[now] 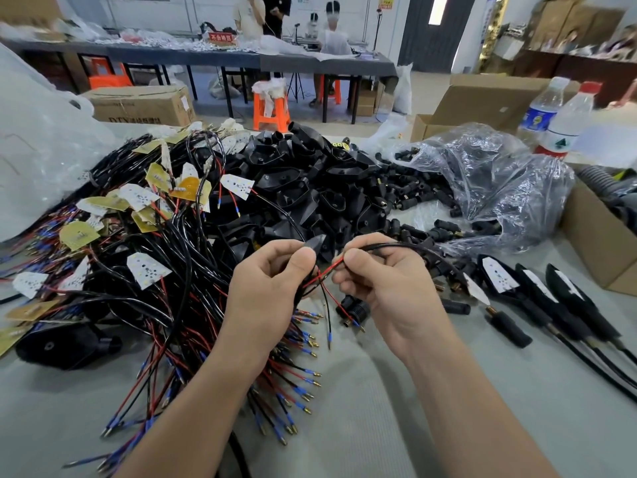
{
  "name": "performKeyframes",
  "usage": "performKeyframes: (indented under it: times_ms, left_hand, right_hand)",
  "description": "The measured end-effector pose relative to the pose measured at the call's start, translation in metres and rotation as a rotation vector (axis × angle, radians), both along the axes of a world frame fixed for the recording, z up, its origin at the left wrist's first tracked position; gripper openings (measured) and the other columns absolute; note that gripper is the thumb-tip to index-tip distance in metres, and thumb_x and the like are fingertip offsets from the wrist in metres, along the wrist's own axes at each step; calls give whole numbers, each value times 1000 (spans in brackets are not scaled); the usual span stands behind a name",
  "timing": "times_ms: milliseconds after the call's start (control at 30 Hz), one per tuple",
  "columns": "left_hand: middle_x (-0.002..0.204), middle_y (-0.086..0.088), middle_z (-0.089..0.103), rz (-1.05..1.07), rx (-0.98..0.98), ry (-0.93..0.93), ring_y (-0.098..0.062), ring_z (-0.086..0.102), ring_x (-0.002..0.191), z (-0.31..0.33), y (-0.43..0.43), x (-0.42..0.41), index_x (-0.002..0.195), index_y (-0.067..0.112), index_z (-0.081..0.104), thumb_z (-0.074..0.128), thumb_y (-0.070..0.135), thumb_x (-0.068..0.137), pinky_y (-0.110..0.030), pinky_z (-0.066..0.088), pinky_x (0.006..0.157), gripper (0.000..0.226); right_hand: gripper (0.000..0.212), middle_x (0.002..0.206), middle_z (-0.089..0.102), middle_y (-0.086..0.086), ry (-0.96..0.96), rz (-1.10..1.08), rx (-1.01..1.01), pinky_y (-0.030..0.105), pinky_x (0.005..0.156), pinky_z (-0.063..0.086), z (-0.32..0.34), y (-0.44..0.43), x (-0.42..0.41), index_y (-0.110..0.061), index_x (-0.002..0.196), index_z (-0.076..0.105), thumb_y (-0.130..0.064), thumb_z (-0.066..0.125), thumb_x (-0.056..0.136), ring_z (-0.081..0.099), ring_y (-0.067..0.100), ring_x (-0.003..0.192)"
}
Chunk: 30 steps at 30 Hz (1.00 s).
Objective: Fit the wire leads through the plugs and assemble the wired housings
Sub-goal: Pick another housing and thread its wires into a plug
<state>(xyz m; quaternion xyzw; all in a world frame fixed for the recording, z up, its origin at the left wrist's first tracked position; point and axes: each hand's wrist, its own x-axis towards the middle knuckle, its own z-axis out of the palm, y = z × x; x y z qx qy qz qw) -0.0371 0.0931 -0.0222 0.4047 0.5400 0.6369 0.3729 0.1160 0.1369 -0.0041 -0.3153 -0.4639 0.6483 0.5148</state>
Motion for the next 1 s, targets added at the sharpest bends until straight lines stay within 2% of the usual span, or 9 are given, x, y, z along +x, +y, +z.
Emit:
performKeyframes:
  times_ms: [133,267,333,433,500,633,767,900,1000]
  left_hand:
    - [92,-5,79,-108,24,-21,-20,77,88,5,-5,4,94,25,79,71,23,96,-34,64,73,9]
    - [93,-12,77,-105,-11,-55,-24,76,86,7,-6,4,95,20,81,70,26,96,-39,65,72,12]
    - [97,-16,77,-119,-48,-59,-28,76,90,8,-6,1,97,18,81,67,29,98,-37,64,72,19]
    - [101,-18,77,-259,-148,-55,-28,76,93,10,-7,-2,100,20,82,59,44,97,-36,63,71,33]
    - [100,-14,78,-320,-204,-92,-23,77,93,11,-7,-3,103,22,82,56,53,92,-36,63,70,42]
    - [103,-6,80,-348,-218,-112,-22,78,94,11,-6,-4,114,19,78,55,34,104,-30,62,64,29]
    - [91,-10,80,-286,-194,-46,-23,78,77,7,-6,-3,103,18,81,70,8,95,-25,60,62,16]
    - [79,-13,78,-172,-137,33,-24,76,68,5,-5,-3,85,19,83,79,-4,83,-27,61,63,23]
    - [76,-5,79,31,-41,123,-21,77,67,5,-3,-5,81,28,83,83,-5,79,-26,62,65,34]
  right_hand:
    - [16,64,73,9,-349,-274,226,38,59,59,-4,-1,-7,-17,78,73,-3,71,87,70,23,58]
    - [15,67,73,2,-376,-247,267,33,60,55,-2,-5,-8,-22,73,78,-7,78,77,68,17,61]
    - [13,81,76,0,-401,-137,255,32,66,55,0,-6,-7,-21,72,80,-8,80,72,71,16,77]
    - [21,107,77,-3,-296,39,137,29,89,55,3,-4,-2,-16,72,80,4,78,76,68,9,112]
    - [21,101,78,6,-199,78,85,34,89,59,3,-3,1,-10,76,79,9,73,80,73,22,102]
    - [21,71,74,10,-113,-198,7,26,56,55,3,2,4,-11,71,78,7,74,82,70,18,62]
    - [12,74,77,6,-293,-356,53,33,65,55,-3,11,16,-19,74,80,-8,81,78,73,20,69]
    - [10,74,77,-3,-445,-388,54,43,75,61,-5,14,17,-31,74,81,-30,83,64,75,18,77]
    - [25,74,77,-2,-405,-341,25,23,56,53,-5,17,19,-28,78,81,-34,86,55,69,8,62]
